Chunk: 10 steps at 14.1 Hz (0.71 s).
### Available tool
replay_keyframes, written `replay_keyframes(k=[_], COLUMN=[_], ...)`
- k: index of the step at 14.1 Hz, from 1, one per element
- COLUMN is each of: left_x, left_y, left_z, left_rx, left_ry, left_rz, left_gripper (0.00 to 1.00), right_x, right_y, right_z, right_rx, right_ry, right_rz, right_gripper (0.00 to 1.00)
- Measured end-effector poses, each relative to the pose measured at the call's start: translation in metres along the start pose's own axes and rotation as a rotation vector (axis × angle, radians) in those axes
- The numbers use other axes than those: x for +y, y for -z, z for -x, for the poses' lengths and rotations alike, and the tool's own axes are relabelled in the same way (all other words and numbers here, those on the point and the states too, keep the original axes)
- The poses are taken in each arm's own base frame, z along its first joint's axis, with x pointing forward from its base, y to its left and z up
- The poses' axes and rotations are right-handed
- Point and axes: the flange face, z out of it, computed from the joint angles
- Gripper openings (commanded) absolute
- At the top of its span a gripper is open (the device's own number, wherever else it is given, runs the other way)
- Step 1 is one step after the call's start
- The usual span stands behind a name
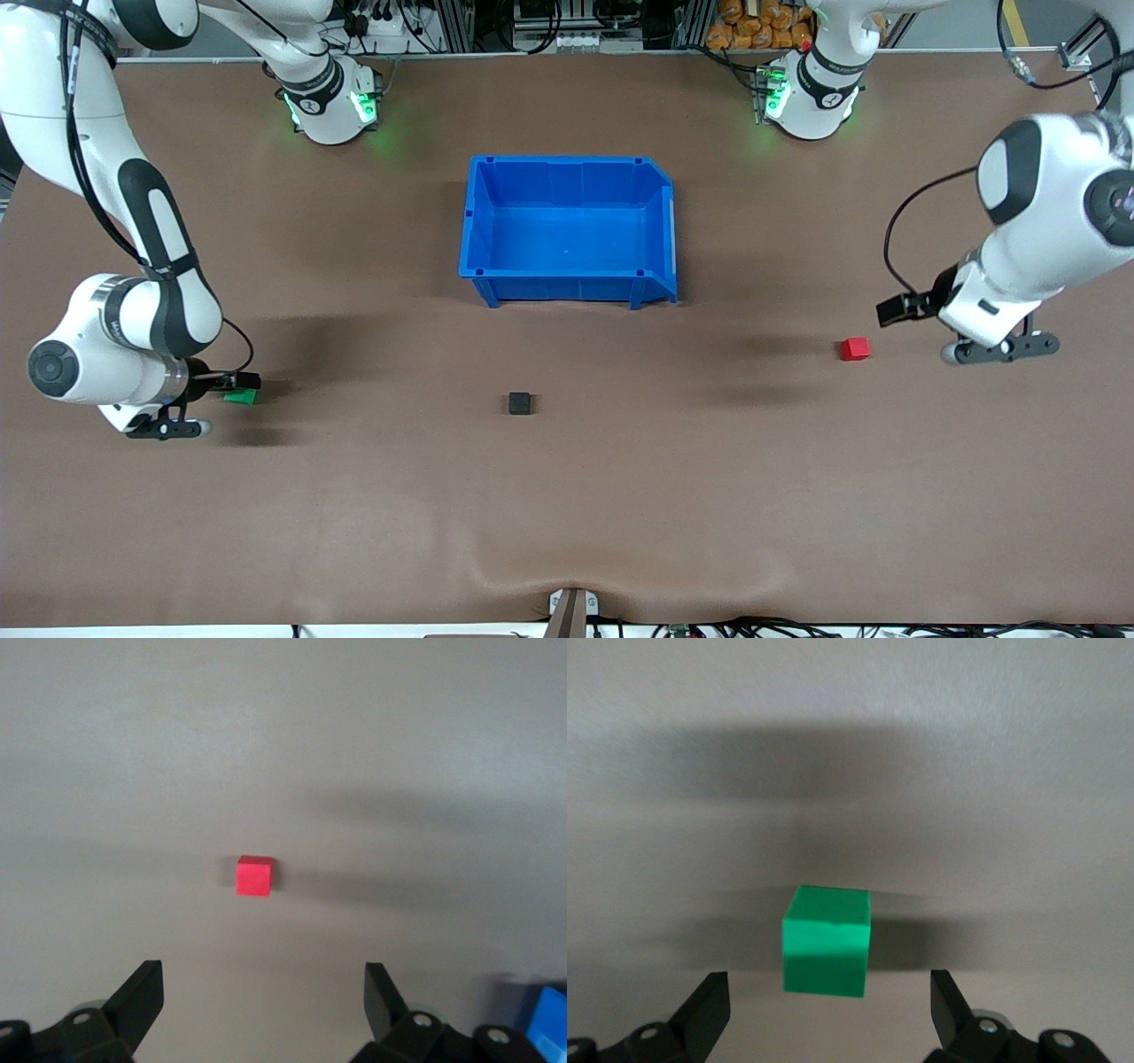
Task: Attach green and red cubes to black cube
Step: 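Grasp the green cube with the right gripper while the left gripper approaches red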
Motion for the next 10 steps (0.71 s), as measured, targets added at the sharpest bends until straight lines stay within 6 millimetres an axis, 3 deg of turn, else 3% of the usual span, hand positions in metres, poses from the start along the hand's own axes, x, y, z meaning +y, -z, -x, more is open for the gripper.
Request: replay_keyframes(k=[6, 8, 10], left_x=[-0.003, -0.010, -0.015], left_y=[-0.087, -0.110, -0.133], left_z=[-0.023, -0.028, -0.031], left_rx=[-0.021, -0.026, -0.025], left_ry=[0.011, 0.023, 0.032], left_rz=[0.013, 0.017, 0.021], left_gripper=[1.00, 1.00, 0.98], right_x=[0.003, 0.004, 0.004], right_y=[-0.005, -0.008, -0.010], right_z=[-0.004, -0.006, -0.006], right_rx=[0.044, 0.062, 0.063], right_ry=[-0.002, -0.003, -0.004], right_rz=[0.009, 0.013, 0.013], right_gripper=[0.97, 0.78, 0.49])
